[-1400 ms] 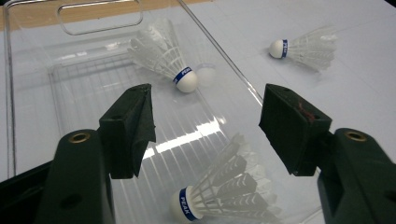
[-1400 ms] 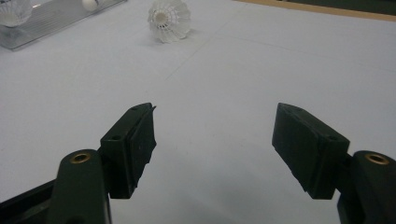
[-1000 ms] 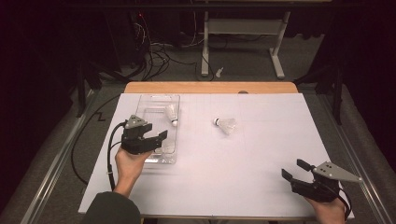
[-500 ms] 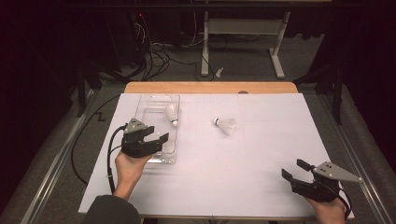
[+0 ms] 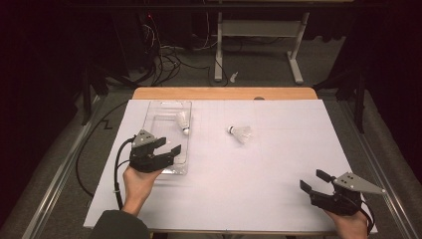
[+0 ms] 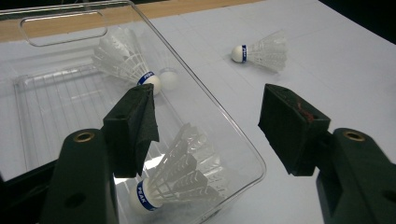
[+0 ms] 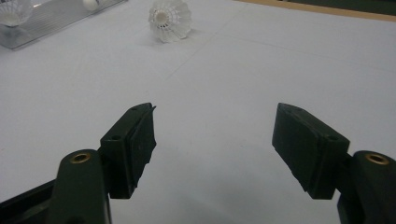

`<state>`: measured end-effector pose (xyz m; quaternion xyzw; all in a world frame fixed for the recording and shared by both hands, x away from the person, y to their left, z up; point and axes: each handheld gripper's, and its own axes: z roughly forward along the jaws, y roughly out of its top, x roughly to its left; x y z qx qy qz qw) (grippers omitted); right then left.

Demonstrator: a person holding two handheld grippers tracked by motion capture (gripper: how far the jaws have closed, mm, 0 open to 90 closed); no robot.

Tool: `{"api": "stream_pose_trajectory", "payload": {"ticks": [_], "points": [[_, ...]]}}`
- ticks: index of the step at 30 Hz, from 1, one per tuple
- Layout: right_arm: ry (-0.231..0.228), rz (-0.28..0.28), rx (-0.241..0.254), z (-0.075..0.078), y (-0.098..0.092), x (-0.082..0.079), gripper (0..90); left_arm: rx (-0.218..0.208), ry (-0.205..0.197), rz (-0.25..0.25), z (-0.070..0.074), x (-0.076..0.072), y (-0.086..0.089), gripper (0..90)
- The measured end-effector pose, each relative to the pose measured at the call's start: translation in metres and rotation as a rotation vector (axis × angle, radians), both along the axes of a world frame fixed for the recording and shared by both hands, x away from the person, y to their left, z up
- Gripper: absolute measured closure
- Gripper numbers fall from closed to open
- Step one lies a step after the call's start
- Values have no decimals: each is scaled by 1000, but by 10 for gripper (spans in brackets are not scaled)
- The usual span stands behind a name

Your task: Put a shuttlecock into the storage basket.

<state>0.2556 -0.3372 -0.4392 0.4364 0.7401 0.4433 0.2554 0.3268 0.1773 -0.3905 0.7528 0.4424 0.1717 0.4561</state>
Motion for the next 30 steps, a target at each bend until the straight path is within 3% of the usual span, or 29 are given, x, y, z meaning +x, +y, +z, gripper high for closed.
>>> {"api": "stream_pose_trajectory", "payload": {"ticks": [30], "points": [[5, 1, 2, 0, 3, 3, 304, -24, -30, -50, -9, -15, -10, 368]]}}
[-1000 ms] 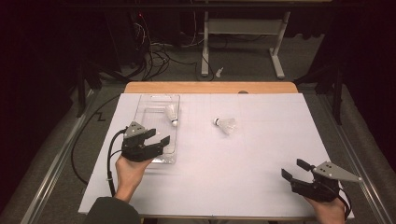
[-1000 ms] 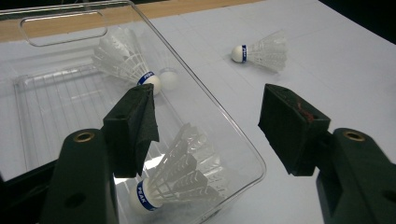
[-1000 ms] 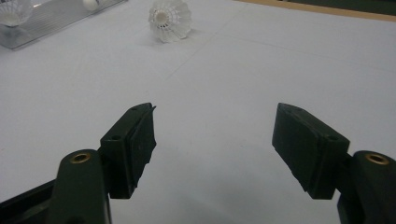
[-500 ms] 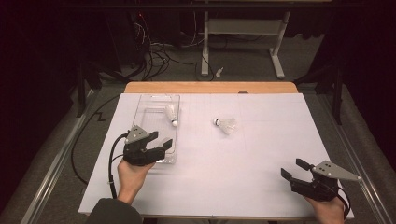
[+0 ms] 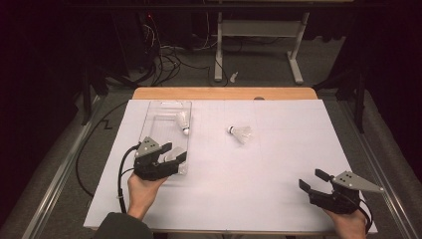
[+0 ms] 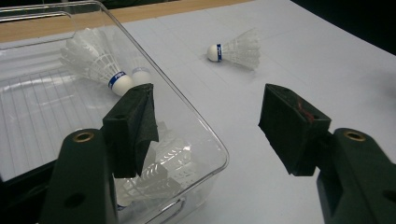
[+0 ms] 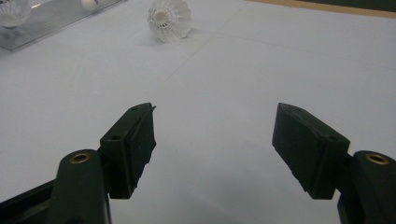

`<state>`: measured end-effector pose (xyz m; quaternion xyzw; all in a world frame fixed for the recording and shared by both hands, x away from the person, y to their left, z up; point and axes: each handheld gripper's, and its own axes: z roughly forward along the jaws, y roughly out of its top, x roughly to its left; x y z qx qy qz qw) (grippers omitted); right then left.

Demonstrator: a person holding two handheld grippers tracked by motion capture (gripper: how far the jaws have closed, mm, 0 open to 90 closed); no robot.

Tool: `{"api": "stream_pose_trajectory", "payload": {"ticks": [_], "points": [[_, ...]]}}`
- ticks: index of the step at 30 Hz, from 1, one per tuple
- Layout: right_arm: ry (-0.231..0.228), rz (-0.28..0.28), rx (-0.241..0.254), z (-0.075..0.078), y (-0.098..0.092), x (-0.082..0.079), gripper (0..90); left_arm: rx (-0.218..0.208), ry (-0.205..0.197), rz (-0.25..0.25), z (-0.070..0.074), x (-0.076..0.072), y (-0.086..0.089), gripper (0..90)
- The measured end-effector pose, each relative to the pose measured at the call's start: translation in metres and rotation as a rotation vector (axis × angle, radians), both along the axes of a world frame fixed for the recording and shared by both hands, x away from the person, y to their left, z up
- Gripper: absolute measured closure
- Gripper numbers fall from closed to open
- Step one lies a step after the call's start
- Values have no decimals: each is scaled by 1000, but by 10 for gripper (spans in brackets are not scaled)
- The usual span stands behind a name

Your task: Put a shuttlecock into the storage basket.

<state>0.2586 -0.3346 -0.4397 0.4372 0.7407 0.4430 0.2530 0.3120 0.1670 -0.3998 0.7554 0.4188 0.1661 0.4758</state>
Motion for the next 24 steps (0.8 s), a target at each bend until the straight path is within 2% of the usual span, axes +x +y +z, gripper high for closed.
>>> {"api": "stream_pose_trajectory", "payload": {"ticks": [6, 24], "points": [[1, 1, 0, 0, 0, 0, 303, -7, -5, -1, 1, -2, -1, 368], [-5, 1, 4, 0, -1, -1, 303, 0, -12, -53, 1, -6, -18, 369]]}}
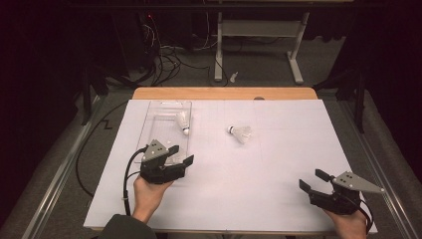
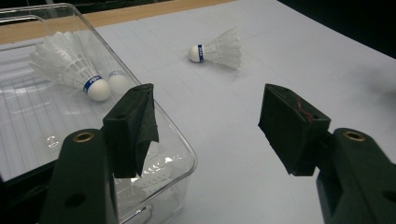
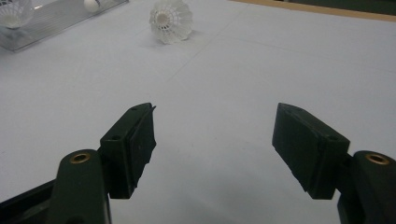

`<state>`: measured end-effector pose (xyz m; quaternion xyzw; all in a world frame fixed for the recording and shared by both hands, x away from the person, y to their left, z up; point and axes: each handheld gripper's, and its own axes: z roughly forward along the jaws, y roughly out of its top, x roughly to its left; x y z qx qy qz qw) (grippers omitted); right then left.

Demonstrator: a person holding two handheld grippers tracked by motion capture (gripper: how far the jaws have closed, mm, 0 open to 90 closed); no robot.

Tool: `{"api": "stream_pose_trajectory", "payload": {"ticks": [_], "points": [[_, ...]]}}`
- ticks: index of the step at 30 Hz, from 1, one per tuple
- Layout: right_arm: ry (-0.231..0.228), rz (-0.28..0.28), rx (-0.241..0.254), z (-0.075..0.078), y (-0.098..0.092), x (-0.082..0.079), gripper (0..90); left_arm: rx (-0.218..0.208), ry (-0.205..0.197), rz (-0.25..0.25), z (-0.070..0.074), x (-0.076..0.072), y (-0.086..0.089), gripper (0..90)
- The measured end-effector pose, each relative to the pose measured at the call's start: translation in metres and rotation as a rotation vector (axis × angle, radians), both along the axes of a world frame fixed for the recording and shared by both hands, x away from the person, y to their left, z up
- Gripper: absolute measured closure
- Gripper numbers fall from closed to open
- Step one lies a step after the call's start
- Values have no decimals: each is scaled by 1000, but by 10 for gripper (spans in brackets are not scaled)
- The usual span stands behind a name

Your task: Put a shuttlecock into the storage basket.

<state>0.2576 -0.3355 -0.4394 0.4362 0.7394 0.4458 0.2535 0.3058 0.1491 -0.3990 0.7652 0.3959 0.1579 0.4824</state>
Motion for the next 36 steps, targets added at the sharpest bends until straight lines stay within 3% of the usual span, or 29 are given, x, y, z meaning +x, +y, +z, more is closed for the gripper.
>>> {"api": "stream_pose_trajectory", "payload": {"ticks": [36], "points": [[-3, 5, -3, 0, 0, -1, 303, -18, 4, -60, 1, 12, -34, 368]]}}
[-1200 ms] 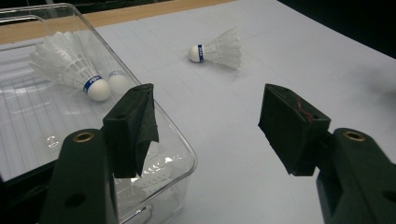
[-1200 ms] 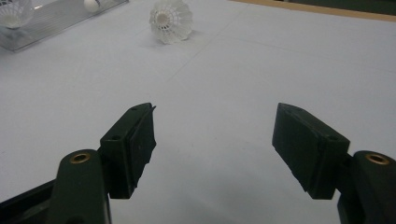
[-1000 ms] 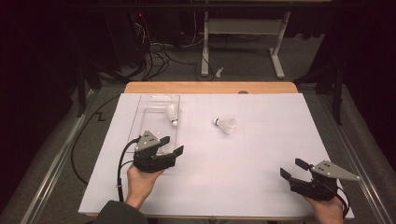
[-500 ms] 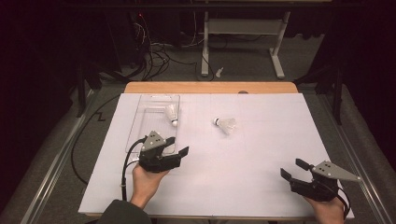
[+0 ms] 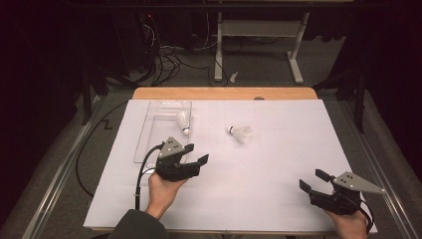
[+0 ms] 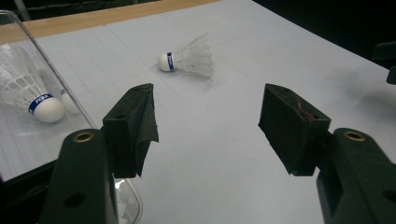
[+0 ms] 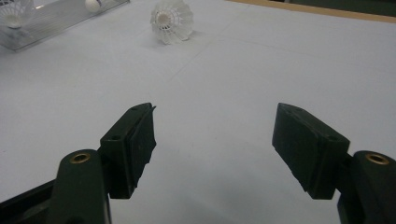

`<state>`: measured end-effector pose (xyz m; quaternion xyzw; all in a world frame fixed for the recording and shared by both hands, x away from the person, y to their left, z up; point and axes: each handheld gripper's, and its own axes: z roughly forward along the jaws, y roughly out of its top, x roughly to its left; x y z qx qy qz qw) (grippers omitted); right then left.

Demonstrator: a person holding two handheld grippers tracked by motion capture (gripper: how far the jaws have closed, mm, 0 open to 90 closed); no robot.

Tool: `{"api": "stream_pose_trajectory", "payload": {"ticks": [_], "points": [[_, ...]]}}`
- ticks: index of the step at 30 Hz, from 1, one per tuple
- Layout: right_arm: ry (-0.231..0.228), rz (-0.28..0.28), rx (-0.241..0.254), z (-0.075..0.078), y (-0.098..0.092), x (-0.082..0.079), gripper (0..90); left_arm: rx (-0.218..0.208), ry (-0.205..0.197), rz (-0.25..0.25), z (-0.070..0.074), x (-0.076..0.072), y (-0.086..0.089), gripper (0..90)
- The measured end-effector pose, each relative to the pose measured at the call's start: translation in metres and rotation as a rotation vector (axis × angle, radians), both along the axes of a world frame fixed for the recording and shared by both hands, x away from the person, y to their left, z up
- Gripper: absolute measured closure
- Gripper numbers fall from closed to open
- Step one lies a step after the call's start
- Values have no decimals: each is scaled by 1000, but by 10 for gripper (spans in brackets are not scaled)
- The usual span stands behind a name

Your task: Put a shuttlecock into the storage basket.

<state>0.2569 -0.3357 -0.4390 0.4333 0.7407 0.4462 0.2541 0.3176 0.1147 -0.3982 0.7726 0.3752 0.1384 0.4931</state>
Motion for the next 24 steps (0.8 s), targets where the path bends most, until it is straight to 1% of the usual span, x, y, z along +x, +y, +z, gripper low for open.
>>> {"api": "stream_pose_trajectory", "payload": {"ticks": [16, 24], "points": [[-2, 0, 6, 0, -1, 0, 303, 8, 16, -30, 2, 17, -21, 370], [-3, 2, 6, 0, -1, 0, 303, 17, 15, -39, 3, 23, -30, 370]]}}
